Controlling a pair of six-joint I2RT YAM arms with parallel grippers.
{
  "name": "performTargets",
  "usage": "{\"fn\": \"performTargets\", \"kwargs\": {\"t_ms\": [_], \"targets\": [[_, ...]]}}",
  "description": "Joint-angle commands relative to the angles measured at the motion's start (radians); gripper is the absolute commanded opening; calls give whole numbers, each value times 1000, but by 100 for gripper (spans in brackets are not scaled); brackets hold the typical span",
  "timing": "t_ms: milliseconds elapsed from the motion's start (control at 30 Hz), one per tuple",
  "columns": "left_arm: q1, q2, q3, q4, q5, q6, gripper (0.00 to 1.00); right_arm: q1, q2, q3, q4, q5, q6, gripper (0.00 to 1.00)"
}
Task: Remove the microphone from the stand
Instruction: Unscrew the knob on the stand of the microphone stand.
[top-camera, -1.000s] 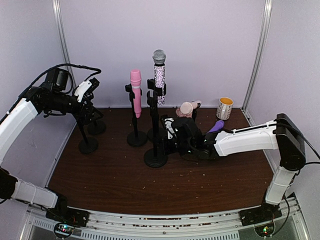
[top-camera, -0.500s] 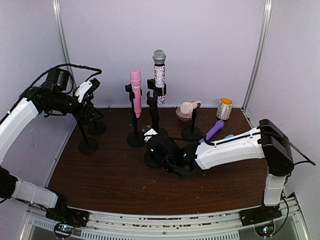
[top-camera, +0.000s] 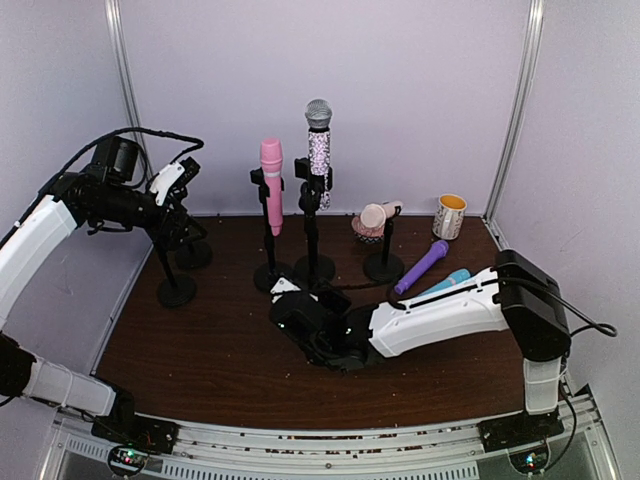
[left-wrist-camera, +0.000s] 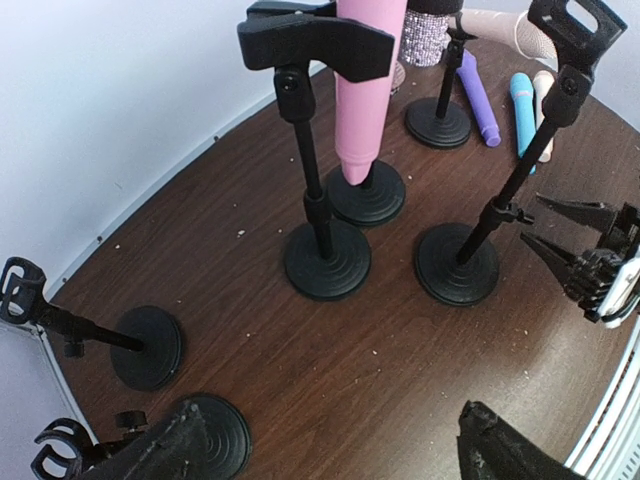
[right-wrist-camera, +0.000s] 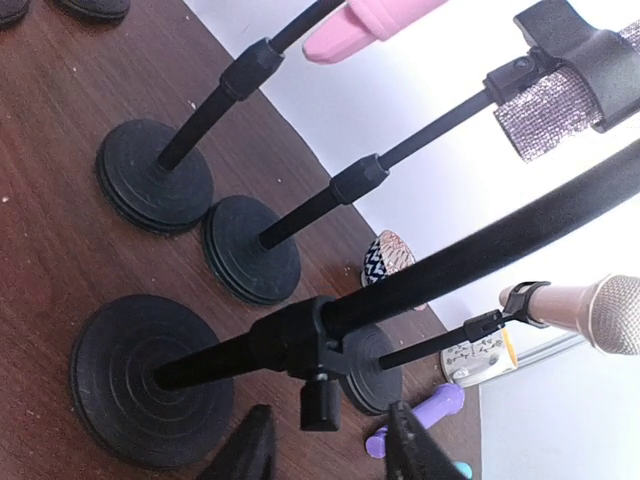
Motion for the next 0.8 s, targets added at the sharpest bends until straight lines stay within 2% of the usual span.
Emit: {"fn": "performTargets", "kwargs": {"t_ms": [0,67,200,300,433,667,767], "targets": [[-2,0,30,18,9,2,89,3,-142,38,-86,-72,140,47],[-2,-2,27,18,10,4,89,-7,-212,30,-138,-175,267,51],[-2,-3,22,18,9,7,89,-57,-375,-83,-128,-446,535,53],[-2,-1,21,18,11,8,89,-138,-473,-203,-54,-668,759,53],[-3,4,26,18,17,6,89,-250,-535,-383,127,-940,1030,53],[-3,6,34,18,25,4,89,-340,-449,-503,421,-1264,1389,54],[-2,7,34,18,27,3,89,-364,-343,-541,681,-1379,1581,53]]}}
